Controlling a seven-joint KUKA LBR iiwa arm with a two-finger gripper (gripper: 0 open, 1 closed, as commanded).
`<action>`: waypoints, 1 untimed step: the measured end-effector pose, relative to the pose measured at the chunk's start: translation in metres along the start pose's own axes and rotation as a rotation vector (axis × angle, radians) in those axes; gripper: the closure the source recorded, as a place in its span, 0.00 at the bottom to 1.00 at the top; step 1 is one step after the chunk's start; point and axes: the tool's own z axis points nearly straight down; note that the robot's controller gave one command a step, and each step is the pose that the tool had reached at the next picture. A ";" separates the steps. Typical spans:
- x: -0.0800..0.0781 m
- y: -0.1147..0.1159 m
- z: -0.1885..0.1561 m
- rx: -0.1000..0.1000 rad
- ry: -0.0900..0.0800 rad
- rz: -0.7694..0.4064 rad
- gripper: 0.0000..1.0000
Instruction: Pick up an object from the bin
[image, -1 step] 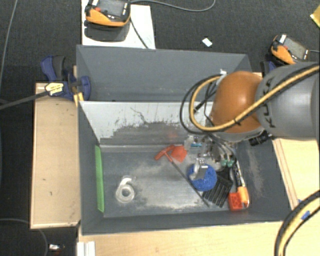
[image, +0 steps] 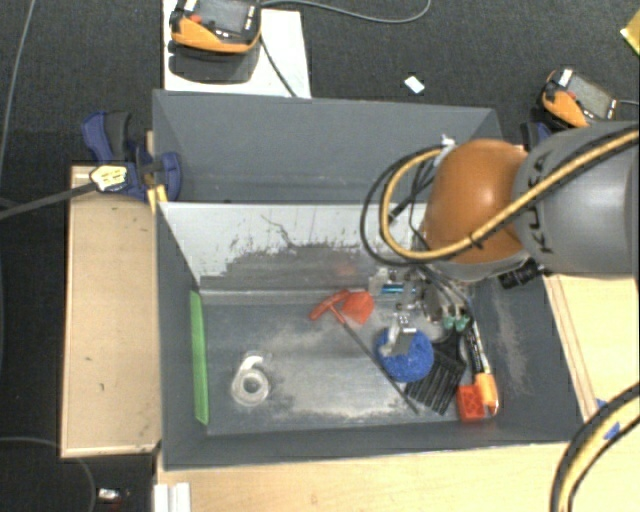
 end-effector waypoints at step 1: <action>0.008 -0.048 0.046 -0.001 -0.004 -0.132 0.00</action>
Offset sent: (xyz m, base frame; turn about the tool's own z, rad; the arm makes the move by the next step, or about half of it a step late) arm -0.0212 -0.0585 -0.0150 0.0447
